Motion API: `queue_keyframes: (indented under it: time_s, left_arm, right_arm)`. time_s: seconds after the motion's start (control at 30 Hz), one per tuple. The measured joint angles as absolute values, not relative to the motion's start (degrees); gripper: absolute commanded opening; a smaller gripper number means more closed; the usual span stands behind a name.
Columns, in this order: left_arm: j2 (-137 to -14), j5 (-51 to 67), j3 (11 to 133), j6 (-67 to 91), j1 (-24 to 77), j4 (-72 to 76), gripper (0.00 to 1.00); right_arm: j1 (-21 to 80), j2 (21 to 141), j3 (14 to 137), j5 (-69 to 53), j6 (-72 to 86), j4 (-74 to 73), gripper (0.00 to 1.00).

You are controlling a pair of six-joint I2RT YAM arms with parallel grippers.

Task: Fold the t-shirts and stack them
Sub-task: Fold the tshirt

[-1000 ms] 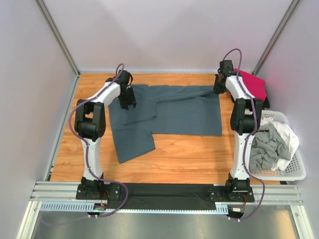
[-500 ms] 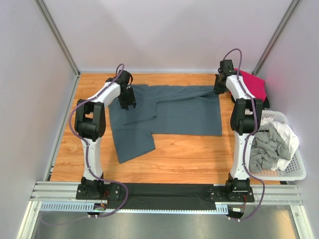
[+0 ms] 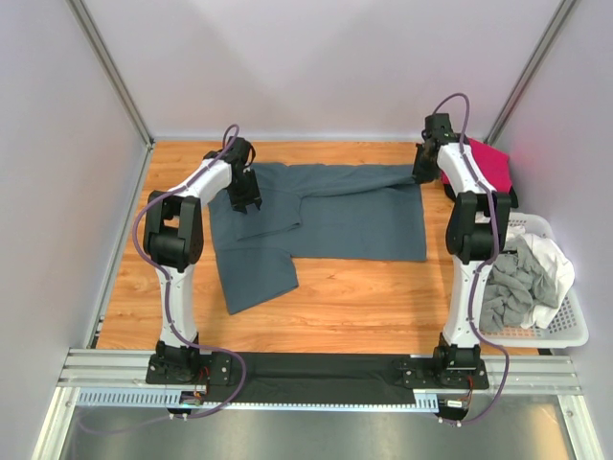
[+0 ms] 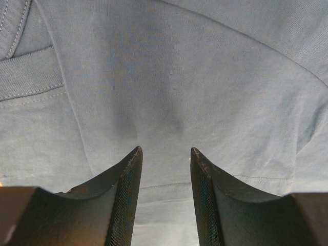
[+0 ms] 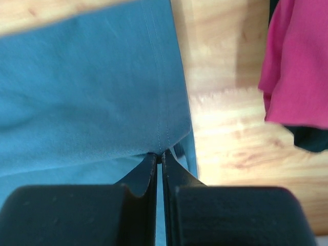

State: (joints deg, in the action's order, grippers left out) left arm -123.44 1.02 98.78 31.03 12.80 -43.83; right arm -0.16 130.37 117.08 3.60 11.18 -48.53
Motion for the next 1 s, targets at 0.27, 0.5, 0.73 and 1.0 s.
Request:
queue_keyframes:
  time_s: [0.27,0.5,0.73,1.0]
  left_arm:
    - [-123.4,1.0,98.8,30.7,12.8,-43.9,0.50]
    - [-123.4,1.0,98.8,30.0,12.8,-44.1,0.50]
    - [-123.4,0.8,99.9,29.4,12.8,-44.7,0.50]
    - [-121.7,-1.0,99.8,30.2,12.8,-44.8,0.47]
  right_arm:
    - [-0.2,129.1,110.4,3.4,12.2,-50.9,0.36]
    - [-0.2,129.4,114.9,2.9,12.3,-57.1,0.56]
    - [-0.2,128.1,128.2,0.1,15.3,-57.9,0.34]
    - [-0.2,129.8,121.3,-6.7,24.7,-47.8,0.00]
